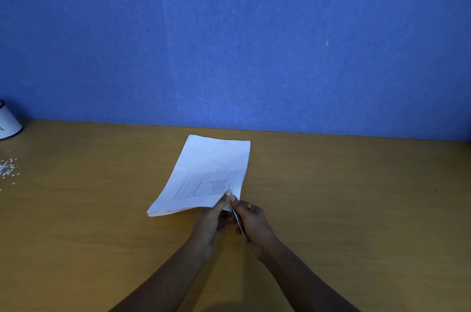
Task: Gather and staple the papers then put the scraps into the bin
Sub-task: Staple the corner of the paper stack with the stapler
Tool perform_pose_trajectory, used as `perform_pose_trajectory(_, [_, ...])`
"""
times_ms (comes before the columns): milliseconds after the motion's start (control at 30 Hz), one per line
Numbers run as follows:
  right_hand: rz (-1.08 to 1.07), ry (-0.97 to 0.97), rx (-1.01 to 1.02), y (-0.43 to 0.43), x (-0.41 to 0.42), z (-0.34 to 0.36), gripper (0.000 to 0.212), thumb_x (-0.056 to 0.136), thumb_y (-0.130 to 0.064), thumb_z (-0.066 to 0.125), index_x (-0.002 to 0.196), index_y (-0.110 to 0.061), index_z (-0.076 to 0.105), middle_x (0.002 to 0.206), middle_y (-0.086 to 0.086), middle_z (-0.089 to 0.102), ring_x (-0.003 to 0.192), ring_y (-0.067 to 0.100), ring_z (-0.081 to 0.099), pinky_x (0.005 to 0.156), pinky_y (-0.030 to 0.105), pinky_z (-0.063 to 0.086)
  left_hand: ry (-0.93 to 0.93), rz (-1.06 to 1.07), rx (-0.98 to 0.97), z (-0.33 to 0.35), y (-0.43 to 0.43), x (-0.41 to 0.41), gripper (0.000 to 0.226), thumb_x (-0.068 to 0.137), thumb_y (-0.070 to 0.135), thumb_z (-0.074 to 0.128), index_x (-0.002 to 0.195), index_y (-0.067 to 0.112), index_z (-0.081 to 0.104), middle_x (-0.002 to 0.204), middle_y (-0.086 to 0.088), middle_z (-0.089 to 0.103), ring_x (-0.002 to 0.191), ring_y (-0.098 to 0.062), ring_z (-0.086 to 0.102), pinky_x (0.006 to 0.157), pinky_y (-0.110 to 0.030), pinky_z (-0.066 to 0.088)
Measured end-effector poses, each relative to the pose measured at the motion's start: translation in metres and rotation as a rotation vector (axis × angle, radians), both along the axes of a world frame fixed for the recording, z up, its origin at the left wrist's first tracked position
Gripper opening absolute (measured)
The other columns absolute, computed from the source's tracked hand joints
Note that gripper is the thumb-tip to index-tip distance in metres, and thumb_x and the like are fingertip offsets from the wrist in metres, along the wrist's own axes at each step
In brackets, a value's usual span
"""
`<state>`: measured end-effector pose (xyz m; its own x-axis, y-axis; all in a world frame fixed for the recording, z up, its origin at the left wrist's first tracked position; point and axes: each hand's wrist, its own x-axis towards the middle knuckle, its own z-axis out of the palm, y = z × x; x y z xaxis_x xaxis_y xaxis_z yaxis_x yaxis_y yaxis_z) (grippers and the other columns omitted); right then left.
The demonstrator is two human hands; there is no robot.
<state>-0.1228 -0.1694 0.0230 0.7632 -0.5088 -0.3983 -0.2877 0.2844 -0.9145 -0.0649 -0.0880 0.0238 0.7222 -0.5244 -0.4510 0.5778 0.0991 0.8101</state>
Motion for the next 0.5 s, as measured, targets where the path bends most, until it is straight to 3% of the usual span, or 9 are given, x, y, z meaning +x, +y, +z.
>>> perform_pose_trajectory(167, [-0.01,-0.017,0.017,0.0027,-0.0007,0.0037,0.031,0.087,-0.038,0.059,0.068,-0.014,0.059,0.063,-0.002,0.056,0.055,0.008,0.049,0.05,0.019,0.036,0.018,-0.015,-0.005,0.0031,-0.0035,-0.0013,0.051,0.068,0.02,0.075,0.114,0.0,0.061,0.104,-0.017,0.068,0.091,-0.026,0.067,0.062,-0.026,0.056])
perform_pose_trajectory(500, [-0.007,-0.026,0.004,0.0024,-0.0011,0.0082,0.025,0.087,-0.037,0.06,0.07,-0.019,0.066,0.066,-0.004,0.063,0.052,0.001,0.054,0.047,0.015,0.038,0.015,0.014,-0.041,0.0034,-0.0033,0.0024,0.038,0.075,0.007,0.071,0.11,-0.001,0.061,0.093,-0.015,0.069,0.084,-0.026,0.067,0.06,-0.027,0.056])
